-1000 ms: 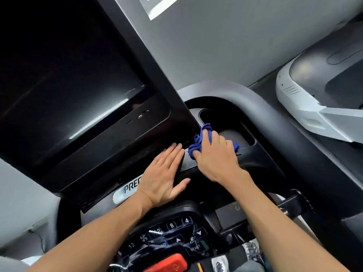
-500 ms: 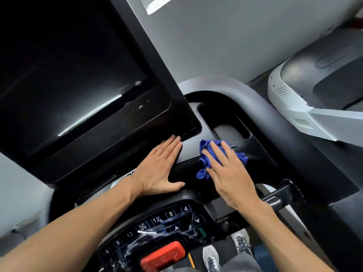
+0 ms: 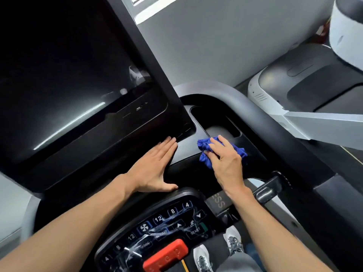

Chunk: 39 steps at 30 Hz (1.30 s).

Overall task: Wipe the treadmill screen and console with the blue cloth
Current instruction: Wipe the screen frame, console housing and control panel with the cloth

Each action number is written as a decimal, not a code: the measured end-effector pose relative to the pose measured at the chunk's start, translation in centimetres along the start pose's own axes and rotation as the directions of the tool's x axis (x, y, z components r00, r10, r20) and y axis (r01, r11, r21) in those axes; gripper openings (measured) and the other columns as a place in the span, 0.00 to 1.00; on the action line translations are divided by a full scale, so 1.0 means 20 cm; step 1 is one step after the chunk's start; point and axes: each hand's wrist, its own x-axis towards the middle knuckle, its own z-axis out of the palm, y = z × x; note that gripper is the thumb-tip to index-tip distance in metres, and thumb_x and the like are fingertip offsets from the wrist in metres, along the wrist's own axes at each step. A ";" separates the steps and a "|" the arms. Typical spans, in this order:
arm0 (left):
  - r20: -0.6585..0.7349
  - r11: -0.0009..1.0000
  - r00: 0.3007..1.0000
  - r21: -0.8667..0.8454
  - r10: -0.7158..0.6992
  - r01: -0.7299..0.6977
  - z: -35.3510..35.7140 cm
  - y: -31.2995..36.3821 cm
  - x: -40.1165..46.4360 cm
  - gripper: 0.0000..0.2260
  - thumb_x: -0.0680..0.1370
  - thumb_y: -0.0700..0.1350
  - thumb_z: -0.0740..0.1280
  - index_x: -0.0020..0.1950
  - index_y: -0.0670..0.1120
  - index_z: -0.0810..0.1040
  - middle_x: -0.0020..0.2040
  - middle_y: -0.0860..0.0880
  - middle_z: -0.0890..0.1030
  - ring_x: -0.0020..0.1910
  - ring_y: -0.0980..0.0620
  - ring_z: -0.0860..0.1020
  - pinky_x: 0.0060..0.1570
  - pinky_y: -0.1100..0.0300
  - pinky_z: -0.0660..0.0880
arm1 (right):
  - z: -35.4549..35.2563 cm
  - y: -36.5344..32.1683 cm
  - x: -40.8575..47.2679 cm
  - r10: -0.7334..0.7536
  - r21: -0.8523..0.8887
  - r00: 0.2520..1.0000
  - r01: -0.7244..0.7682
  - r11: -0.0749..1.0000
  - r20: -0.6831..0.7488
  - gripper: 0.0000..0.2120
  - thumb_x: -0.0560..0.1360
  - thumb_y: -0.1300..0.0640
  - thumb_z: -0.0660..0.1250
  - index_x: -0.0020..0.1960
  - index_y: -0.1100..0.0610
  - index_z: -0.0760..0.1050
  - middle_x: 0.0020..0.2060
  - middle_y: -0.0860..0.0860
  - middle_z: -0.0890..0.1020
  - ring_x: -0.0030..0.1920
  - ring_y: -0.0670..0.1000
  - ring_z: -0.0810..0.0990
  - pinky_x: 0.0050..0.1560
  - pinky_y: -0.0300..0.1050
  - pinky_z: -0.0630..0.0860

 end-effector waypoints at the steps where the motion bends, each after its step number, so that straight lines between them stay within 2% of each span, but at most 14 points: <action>1: -0.005 1.000 1.000 0.001 -0.003 0.003 0.00 0.00 0.00 0.57 0.70 0.75 0.64 0.82 0.44 0.37 0.83 0.46 0.37 0.80 0.53 0.33 0.80 0.54 0.40 | 0.04 -0.03 -0.02 -0.031 -0.020 0.999 0.032 0.999 0.024 0.11 0.76 0.62 0.72 0.58 0.60 0.84 0.63 0.55 0.82 0.72 0.56 0.72 0.74 0.43 0.62; 4: -0.006 1.000 1.000 -0.026 -0.002 0.002 0.00 0.00 0.01 0.56 0.70 0.76 0.62 0.83 0.42 0.41 0.83 0.46 0.40 0.81 0.53 0.35 0.81 0.54 0.42 | 0.17 -0.11 -0.15 -0.258 -0.093 0.938 0.285 0.954 0.230 0.20 0.75 0.53 0.69 0.65 0.59 0.80 0.68 0.53 0.78 0.75 0.56 0.68 0.76 0.51 0.62; 6: -0.011 0.999 1.000 -0.033 -0.013 0.012 -0.01 0.00 0.00 0.53 0.73 0.75 0.60 0.83 0.43 0.42 0.83 0.47 0.41 0.81 0.54 0.36 0.81 0.54 0.44 | 0.15 -0.06 -0.15 -0.278 -0.204 0.922 0.337 0.919 0.270 0.28 0.77 0.43 0.64 0.73 0.56 0.73 0.74 0.51 0.71 0.78 0.55 0.61 0.78 0.52 0.59; 9: -0.077 0.998 0.997 0.058 -0.024 0.028 -0.03 0.01 0.00 0.45 0.78 0.72 0.53 0.83 0.44 0.49 0.84 0.47 0.48 0.82 0.52 0.42 0.81 0.52 0.50 | 0.01 0.10 -0.08 -0.054 -0.406 0.990 0.102 0.908 0.128 0.36 0.78 0.33 0.52 0.80 0.52 0.61 0.80 0.48 0.59 0.81 0.54 0.50 0.80 0.51 0.51; 13: -0.176 0.986 0.984 0.164 0.006 0.024 -0.05 0.06 0.09 0.38 0.82 0.67 0.51 0.80 0.39 0.63 0.79 0.43 0.65 0.80 0.46 0.58 0.79 0.51 0.58 | 0.00 0.10 -0.05 0.210 -0.461 0.974 -0.224 0.858 -0.082 0.37 0.80 0.36 0.43 0.82 0.57 0.53 0.82 0.55 0.53 0.81 0.59 0.44 0.80 0.59 0.48; 15: -0.226 0.989 0.974 0.150 0.028 0.006 -0.06 0.09 0.16 0.36 0.83 0.64 0.52 0.78 0.37 0.65 0.77 0.42 0.67 0.79 0.45 0.61 0.78 0.50 0.58 | 0.10 0.00 -0.14 0.142 -0.453 0.989 -0.143 0.880 -0.038 0.34 0.81 0.38 0.46 0.82 0.56 0.54 0.82 0.55 0.53 0.81 0.59 0.43 0.80 0.58 0.47; 18: -0.249 0.991 0.966 0.128 0.067 -0.035 -0.05 0.12 0.26 0.33 0.83 0.60 0.53 0.77 0.34 0.66 0.75 0.38 0.69 0.78 0.42 0.63 0.77 0.49 0.60 | 0.14 -0.05 -0.26 -0.042 -0.457 0.982 0.124 0.881 0.186 0.32 0.82 0.40 0.50 0.82 0.52 0.53 0.82 0.49 0.51 0.81 0.53 0.40 0.80 0.53 0.44; 20: -0.231 0.989 0.968 0.132 0.100 -0.071 -0.04 0.14 0.30 0.32 0.84 0.58 0.52 0.76 0.34 0.67 0.75 0.37 0.69 0.77 0.41 0.64 0.77 0.48 0.61 | 0.07 0.03 -0.21 -0.083 -0.478 0.973 0.179 0.860 0.214 0.33 0.82 0.38 0.52 0.82 0.51 0.53 0.82 0.47 0.52 0.81 0.52 0.42 0.81 0.52 0.45; 24: -0.221 0.992 0.974 0.120 0.057 -0.031 0.00 0.15 0.33 0.33 0.84 0.60 0.49 0.78 0.35 0.64 0.77 0.39 0.67 0.79 0.44 0.61 0.78 0.48 0.60 | -0.07 0.17 0.00 0.163 -0.514 0.985 -0.172 0.840 -0.063 0.34 0.81 0.37 0.46 0.81 0.53 0.56 0.80 0.51 0.59 0.81 0.54 0.51 0.79 0.57 0.51; 26: -0.217 0.993 0.975 0.120 0.046 -0.020 0.02 0.16 0.33 0.33 0.84 0.61 0.50 0.78 0.36 0.64 0.78 0.40 0.67 0.80 0.44 0.60 0.78 0.48 0.60 | -0.04 0.13 0.01 0.208 -0.485 0.968 -0.251 0.838 -0.141 0.34 0.81 0.37 0.48 0.80 0.55 0.59 0.79 0.53 0.62 0.80 0.55 0.53 0.80 0.57 0.50; 29: -0.232 0.993 0.972 0.114 0.048 -0.022 0.02 0.16 0.33 0.32 0.84 0.60 0.50 0.78 0.36 0.65 0.77 0.40 0.68 0.80 0.44 0.60 0.77 0.48 0.61 | 0.08 0.02 -0.10 0.066 -0.441 0.996 -0.085 0.893 -0.058 0.31 0.81 0.40 0.54 0.79 0.55 0.63 0.79 0.52 0.62 0.80 0.55 0.52 0.80 0.56 0.50; 33: -0.256 0.992 0.965 0.120 0.061 -0.031 0.03 0.16 0.33 0.29 0.84 0.55 0.52 0.77 0.36 0.66 0.77 0.40 0.68 0.80 0.44 0.61 0.78 0.50 0.58 | 0.04 0.07 -0.10 -0.112 -0.501 0.992 0.122 0.857 0.050 0.26 0.83 0.43 0.54 0.77 0.53 0.67 0.76 0.49 0.68 0.79 0.54 0.58 0.78 0.52 0.56; 37: -0.306 0.993 0.951 0.116 0.036 -0.001 0.03 0.18 0.31 0.28 0.82 0.54 0.55 0.77 0.37 0.68 0.76 0.40 0.71 0.79 0.44 0.63 0.78 0.51 0.59 | -0.05 0.17 0.12 0.069 -0.543 0.995 -0.098 0.834 -0.073 0.26 0.82 0.43 0.49 0.70 0.55 0.73 0.68 0.51 0.76 0.75 0.54 0.65 0.74 0.54 0.63; 39: -0.333 0.994 0.943 0.101 -0.005 0.041 0.04 0.19 0.30 0.28 0.83 0.55 0.56 0.76 0.38 0.70 0.75 0.41 0.72 0.78 0.44 0.64 0.78 0.50 0.61 | -0.06 0.17 0.14 0.063 -0.556 0.994 -0.104 0.824 -0.093 0.25 0.82 0.45 0.49 0.66 0.57 0.76 0.64 0.52 0.79 0.73 0.56 0.69 0.72 0.55 0.66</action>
